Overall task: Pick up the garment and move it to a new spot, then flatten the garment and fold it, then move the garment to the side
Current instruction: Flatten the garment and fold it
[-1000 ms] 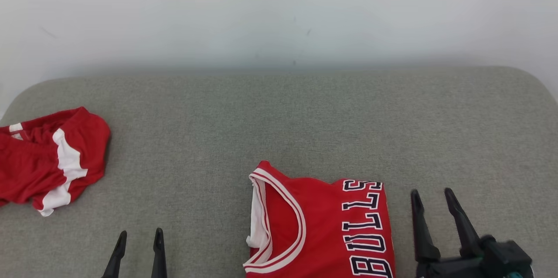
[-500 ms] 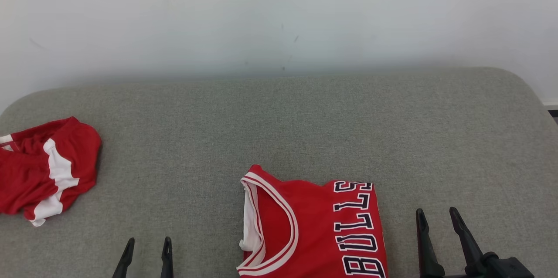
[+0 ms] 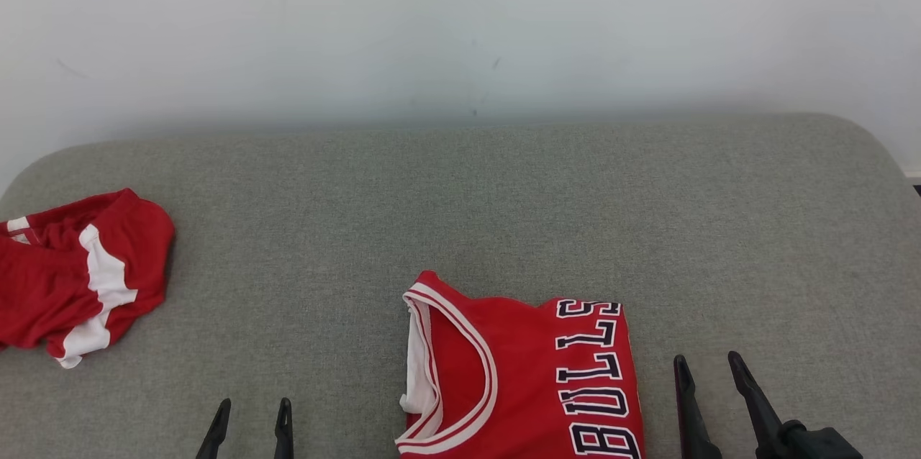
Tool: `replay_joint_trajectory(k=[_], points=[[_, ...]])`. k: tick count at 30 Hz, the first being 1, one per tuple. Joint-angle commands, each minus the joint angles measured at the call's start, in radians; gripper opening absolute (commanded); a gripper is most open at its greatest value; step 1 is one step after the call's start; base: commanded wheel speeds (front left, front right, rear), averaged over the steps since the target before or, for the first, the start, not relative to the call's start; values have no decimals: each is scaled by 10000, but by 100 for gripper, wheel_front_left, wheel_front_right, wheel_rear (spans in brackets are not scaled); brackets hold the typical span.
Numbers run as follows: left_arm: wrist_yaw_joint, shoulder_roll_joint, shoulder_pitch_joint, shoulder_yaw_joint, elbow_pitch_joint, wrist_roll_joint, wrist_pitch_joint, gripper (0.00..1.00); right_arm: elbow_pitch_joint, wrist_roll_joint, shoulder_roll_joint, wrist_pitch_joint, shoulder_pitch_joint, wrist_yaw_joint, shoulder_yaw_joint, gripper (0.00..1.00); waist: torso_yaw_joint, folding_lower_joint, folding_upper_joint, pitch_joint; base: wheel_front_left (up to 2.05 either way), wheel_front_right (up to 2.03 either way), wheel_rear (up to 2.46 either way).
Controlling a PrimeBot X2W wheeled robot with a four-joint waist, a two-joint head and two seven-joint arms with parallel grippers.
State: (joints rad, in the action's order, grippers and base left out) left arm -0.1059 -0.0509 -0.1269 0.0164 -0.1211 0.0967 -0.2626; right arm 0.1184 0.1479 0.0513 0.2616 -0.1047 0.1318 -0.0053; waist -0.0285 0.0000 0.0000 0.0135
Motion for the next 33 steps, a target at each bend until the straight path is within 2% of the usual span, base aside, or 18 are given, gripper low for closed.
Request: replay_joint_trajectory(k=[1, 33], points=[[17, 10, -128, -20, -18, -34, -37, 100, 22, -11, -21, 39, 9, -27, 75, 100, 6, 0, 0, 1, 0, 0, 0], [1, 9, 16, -154, -71, 77, -37, 100, 157, -116, -20, 40, 25, -27, 286, 100, 98, 0, 0, 23, 0, 0, 0]])
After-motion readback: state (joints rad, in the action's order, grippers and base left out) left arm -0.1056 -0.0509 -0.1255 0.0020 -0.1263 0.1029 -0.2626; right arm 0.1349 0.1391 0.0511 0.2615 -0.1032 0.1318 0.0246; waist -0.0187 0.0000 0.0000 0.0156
